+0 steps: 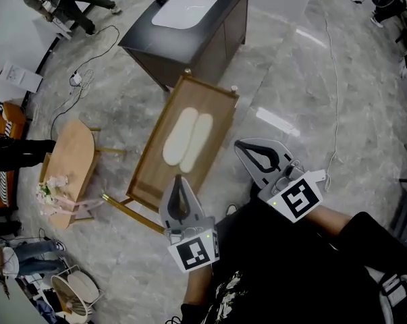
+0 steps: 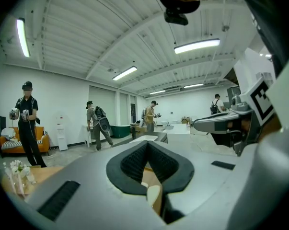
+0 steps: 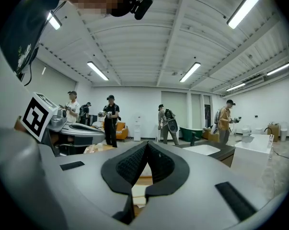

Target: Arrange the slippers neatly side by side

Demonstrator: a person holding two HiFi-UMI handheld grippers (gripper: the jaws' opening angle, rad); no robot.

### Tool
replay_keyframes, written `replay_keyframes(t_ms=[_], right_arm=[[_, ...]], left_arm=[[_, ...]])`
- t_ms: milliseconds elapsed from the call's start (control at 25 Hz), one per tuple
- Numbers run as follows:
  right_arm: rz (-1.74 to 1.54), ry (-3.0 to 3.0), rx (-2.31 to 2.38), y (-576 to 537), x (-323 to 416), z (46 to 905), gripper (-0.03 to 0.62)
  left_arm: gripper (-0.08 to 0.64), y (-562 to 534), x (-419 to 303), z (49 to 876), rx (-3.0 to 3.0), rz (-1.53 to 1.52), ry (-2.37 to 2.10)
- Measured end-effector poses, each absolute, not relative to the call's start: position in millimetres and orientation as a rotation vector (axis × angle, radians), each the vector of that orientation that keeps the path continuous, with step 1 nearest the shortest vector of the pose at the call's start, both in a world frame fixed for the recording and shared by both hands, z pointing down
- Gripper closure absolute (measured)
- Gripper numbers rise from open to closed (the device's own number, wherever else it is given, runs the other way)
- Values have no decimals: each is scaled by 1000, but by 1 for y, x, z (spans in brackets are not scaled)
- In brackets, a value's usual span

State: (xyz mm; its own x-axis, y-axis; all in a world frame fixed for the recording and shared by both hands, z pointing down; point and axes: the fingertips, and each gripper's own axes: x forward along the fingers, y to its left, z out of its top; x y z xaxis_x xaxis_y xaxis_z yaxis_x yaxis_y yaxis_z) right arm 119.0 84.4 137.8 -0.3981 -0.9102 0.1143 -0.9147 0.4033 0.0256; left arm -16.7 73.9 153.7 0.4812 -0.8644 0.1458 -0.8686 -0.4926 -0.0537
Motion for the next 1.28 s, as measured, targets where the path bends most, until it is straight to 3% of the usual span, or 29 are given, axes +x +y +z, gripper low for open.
replay_keyframes(t_ms=[1280], right_arm=[[104,-2683,1443,38,219,154,594]], left_arm=[[557,55,80,171,2503,323,-1789]])
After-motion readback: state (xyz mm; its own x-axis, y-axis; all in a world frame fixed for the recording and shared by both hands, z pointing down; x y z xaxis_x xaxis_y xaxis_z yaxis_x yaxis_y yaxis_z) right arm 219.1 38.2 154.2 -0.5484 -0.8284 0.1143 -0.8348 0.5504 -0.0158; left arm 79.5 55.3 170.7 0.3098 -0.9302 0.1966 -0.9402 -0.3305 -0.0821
